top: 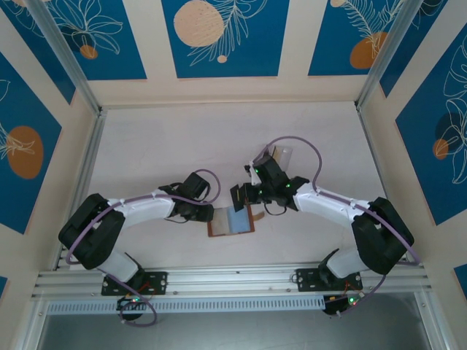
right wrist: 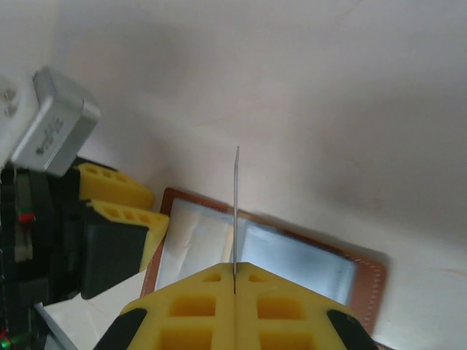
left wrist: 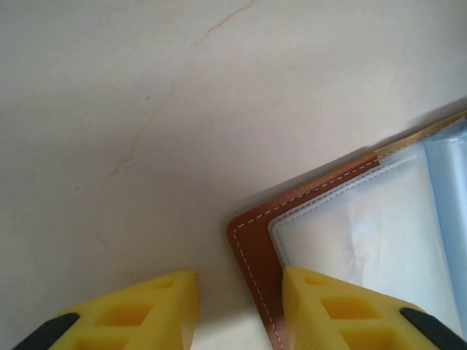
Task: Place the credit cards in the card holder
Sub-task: Insert the credit card into the card slot.
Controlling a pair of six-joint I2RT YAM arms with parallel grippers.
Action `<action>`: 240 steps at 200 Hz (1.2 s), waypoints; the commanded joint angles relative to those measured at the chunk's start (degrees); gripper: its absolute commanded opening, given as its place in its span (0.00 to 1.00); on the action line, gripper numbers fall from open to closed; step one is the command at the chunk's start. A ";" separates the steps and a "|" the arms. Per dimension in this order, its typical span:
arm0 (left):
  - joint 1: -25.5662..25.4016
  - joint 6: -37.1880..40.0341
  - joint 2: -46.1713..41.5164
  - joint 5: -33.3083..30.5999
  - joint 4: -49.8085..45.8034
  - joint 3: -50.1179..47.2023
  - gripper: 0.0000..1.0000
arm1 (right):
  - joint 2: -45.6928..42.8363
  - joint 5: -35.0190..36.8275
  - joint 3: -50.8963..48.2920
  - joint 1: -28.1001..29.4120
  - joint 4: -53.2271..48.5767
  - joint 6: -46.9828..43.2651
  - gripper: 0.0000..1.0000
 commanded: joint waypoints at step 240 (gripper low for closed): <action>-0.91 1.28 3.04 2.63 -0.87 -1.02 0.27 | 4.02 4.08 -11.57 5.98 23.01 12.27 0.00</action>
